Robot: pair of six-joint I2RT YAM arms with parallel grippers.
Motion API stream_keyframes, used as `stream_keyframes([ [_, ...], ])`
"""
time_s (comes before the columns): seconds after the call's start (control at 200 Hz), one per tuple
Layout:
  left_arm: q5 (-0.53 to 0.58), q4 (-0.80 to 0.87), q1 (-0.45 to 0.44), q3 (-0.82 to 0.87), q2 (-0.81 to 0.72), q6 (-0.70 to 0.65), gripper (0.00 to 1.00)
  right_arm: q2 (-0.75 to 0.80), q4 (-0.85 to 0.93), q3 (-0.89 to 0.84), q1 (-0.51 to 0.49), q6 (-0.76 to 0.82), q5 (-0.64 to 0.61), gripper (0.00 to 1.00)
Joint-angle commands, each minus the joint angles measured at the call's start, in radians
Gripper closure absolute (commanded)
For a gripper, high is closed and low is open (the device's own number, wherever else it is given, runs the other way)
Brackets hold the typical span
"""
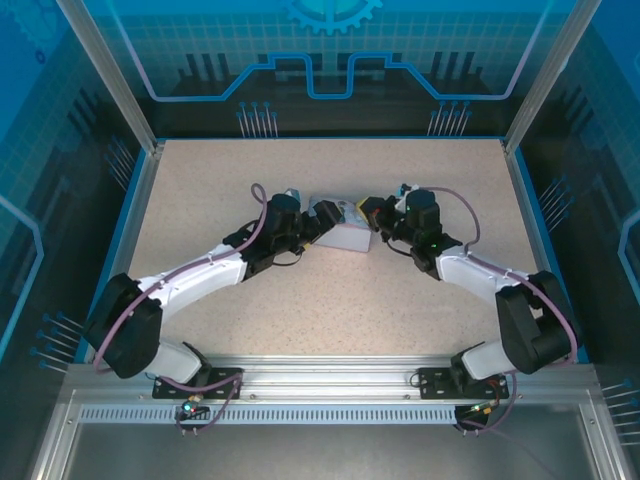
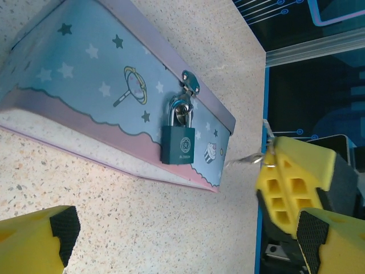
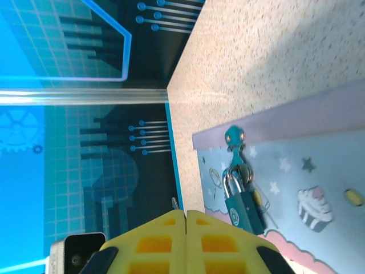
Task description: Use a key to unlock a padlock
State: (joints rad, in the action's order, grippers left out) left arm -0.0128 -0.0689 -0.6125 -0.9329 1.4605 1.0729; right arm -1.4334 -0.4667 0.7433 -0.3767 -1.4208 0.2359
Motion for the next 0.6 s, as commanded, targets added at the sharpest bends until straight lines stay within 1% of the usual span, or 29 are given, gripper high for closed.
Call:
stream_keyframes([
  [0.0, -0.115, -0.027, 0.028, -0.028, 0.055, -0.067, 0.01, 0.048, 0.025, -0.024, 0.033, 0.008, -0.010, 1.00],
  [0.085, -0.158, 0.021, 0.049, -0.076, 0.080, -0.123, 0.01, 0.081, 0.050, -0.035, 0.052, 0.021, -0.012, 1.00],
  [0.22, -0.159, 0.172, 0.054, -0.191, 0.099, -0.267, 0.01, 0.125, 0.068, -0.064, 0.068, 0.028, -0.014, 1.00],
  [0.32, -0.177, 0.242, 0.054, -0.260, 0.121, -0.321, 0.01, 0.138, 0.071, -0.078, 0.066, 0.028, -0.013, 1.00],
  [0.37, -0.189, 0.267, 0.052, -0.285, 0.136, -0.331, 0.01, 0.135, 0.067, -0.079, 0.066, 0.028, -0.014, 1.00],
  [0.455, -0.213, 0.262, 0.053, -0.289, 0.154, -0.311, 0.05, 0.121, 0.062, -0.074, 0.062, 0.028, -0.011, 1.00],
  [0.515, -0.209, 0.265, 0.053, -0.284, 0.161, -0.290, 0.08, 0.105, 0.059, -0.058, 0.059, 0.031, -0.006, 1.00],
  [0.595, -0.199, 0.241, 0.053, -0.258, 0.159, -0.252, 0.09, 0.081, 0.061, -0.030, 0.056, 0.040, -0.006, 1.00],
])
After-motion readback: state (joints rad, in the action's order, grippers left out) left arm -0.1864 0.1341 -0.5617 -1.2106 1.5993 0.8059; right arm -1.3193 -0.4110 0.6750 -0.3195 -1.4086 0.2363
